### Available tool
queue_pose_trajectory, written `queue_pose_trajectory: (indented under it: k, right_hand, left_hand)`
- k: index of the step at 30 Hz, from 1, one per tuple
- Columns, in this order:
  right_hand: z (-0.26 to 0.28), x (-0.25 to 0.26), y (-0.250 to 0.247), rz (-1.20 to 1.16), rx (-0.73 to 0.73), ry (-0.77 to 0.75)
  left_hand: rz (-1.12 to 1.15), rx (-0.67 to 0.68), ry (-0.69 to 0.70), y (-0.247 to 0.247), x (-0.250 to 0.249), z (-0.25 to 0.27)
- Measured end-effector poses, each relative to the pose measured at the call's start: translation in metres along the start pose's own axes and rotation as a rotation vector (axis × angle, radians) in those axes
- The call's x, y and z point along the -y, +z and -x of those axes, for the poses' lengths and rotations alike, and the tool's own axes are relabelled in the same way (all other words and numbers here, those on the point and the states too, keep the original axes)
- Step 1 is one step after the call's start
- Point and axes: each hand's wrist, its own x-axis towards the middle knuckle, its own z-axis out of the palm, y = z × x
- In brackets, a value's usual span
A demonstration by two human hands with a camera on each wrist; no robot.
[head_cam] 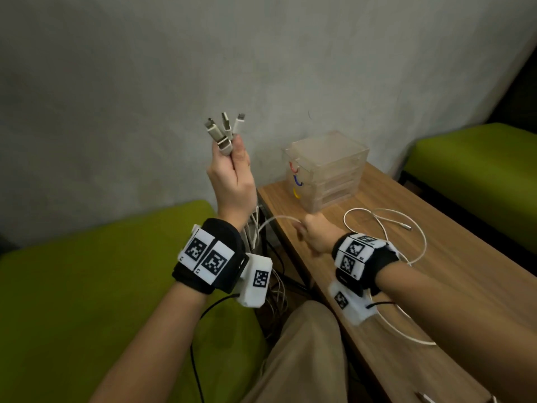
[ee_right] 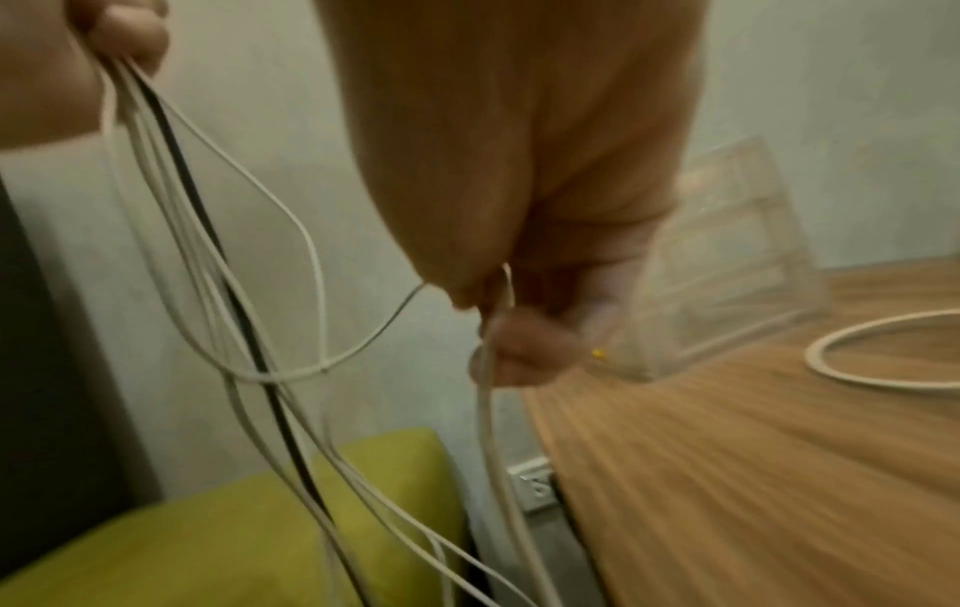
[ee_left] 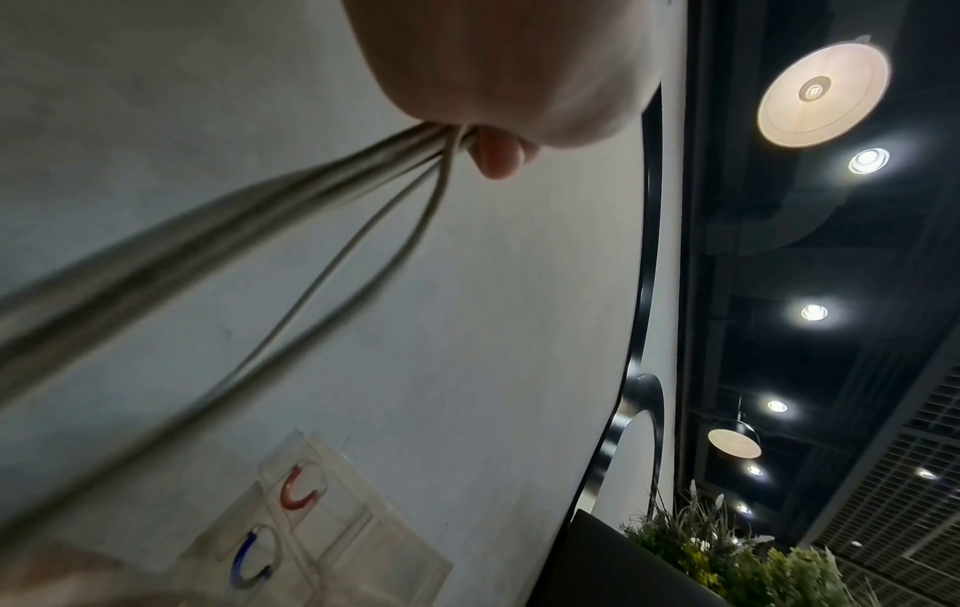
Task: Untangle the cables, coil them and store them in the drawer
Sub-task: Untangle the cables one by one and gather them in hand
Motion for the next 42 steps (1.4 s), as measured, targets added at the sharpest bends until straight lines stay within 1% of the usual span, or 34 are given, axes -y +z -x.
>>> queue_pose_trajectory:
  k: [3, 4, 5, 6, 7, 8, 9, 12, 16, 18, 19, 20, 22, 23, 24, 27, 28, 29, 30, 31, 33, 34, 35, 37, 38, 39, 41, 42]
  right_hand:
    - [-0.004, 0.045, -0.012, -0.317, -0.291, -0.189]
    - [-0.003, 0.060, -0.017, -0.419, -0.365, -0.249]
    - [0.000, 0.072, -0.022, -0.471, -0.415, -0.313]
    - [0.005, 0.083, -0.026, -0.469, -0.426, -0.380]
    - [0.006, 0.090, -0.027, -0.426, -0.396, -0.444]
    - [0.007, 0.093, -0.025, -0.356, -0.342, -0.495]
    - [0.007, 0.091, -0.021, -0.283, -0.277, -0.508]
    - [0.005, 0.077, -0.006, -0.146, -0.111, -0.479]
    - [0.002, 0.065, 0.004, 0.139, 0.067, -0.414]
    - [0.002, 0.062, 0.000, 0.203, 0.117, -0.358]
    - [0.003, 0.062, -0.003, 0.194, 0.116, -0.331]
    - [0.004, 0.063, -0.007, 0.186, 0.077, -0.314]
    - [0.005, 0.064, -0.011, 0.200, -0.046, -0.289]
    - [0.006, 0.065, -0.012, 0.234, -0.069, -0.273]
    - [0.006, 0.064, -0.013, 0.285, -0.037, -0.251]
    - [0.004, 0.056, -0.010, 0.373, 0.237, -0.180]
    - [0.004, 0.053, -0.009, 0.377, 0.275, -0.169]
    - [0.007, 0.053, -0.009, 0.381, 0.251, -0.172]
    - [0.007, 0.052, -0.009, 0.376, 0.171, -0.201]
    - [0.008, 0.052, -0.009, 0.348, 0.076, -0.257]
    - [0.008, 0.056, -0.009, 0.167, -0.073, -0.422]
    - [0.009, 0.060, -0.008, 0.069, -0.108, -0.498]
    - [0.009, 0.064, -0.008, -0.004, -0.108, -0.551]
    - [0.012, 0.069, -0.007, -0.049, -0.020, -0.526]
    - [0.014, 0.067, -0.007, -0.017, 0.035, -0.480]
    - [0.014, 0.061, -0.007, 0.023, 0.060, -0.450]
    - [0.013, 0.038, -0.010, 0.092, 0.032, -0.374]
    - [0.009, 0.020, -0.013, 0.119, 0.019, -0.293]
  left_hand:
    - [-0.023, 0.000, 0.012, 0.000, 0.000, 0.002]
    - [-0.023, 0.003, 0.015, 0.000, -0.001, 0.003]
    - [-0.028, 0.008, 0.019, 0.000, -0.002, 0.004]
    - [-0.044, 0.013, 0.021, 0.000, -0.003, 0.005]
    - [-0.066, 0.016, 0.026, 0.000, -0.003, 0.006]
    - [-0.086, 0.020, 0.033, -0.001, -0.003, 0.007]
    - [-0.104, 0.027, 0.036, -0.002, -0.001, 0.008]
    - [-0.128, 0.051, 0.022, -0.005, 0.004, 0.014]
    - [-0.233, 0.031, 0.096, -0.013, 0.009, 0.017]
    - [-0.289, 0.027, 0.121, -0.016, 0.012, 0.015]
    - [-0.310, 0.028, 0.129, -0.018, 0.013, 0.013]
    - [-0.326, 0.025, 0.140, -0.019, 0.013, 0.012]
    - [-0.346, -0.008, 0.171, -0.025, 0.011, 0.008]
    - [-0.347, -0.036, 0.175, -0.029, 0.010, 0.004]
    - [-0.336, -0.067, 0.171, -0.031, 0.009, 0.001]
    - [-0.311, -0.152, 0.168, -0.037, 0.006, -0.010]
    - [-0.308, -0.183, 0.170, -0.038, 0.004, -0.014]
    - [-0.300, -0.203, 0.167, -0.038, 0.003, -0.016]
    - [-0.282, -0.206, 0.151, -0.038, 0.003, -0.017]
    - [-0.255, -0.182, 0.118, -0.036, 0.002, -0.017]
    - [-0.184, -0.076, 0.032, -0.027, -0.001, -0.008]
    - [-0.160, -0.015, -0.011, -0.021, -0.001, 0.000]
    - [-0.160, 0.036, -0.042, -0.014, -0.001, 0.009]
    - [-0.213, 0.103, -0.072, -0.001, 0.001, 0.026]
    - [-0.238, 0.122, -0.085, 0.005, 0.004, 0.033]
    - [-0.249, 0.137, -0.109, 0.009, 0.008, 0.039]
    - [-0.234, 0.188, -0.191, 0.018, 0.012, 0.047]
    - [-0.221, 0.227, -0.237, 0.023, 0.013, 0.051]
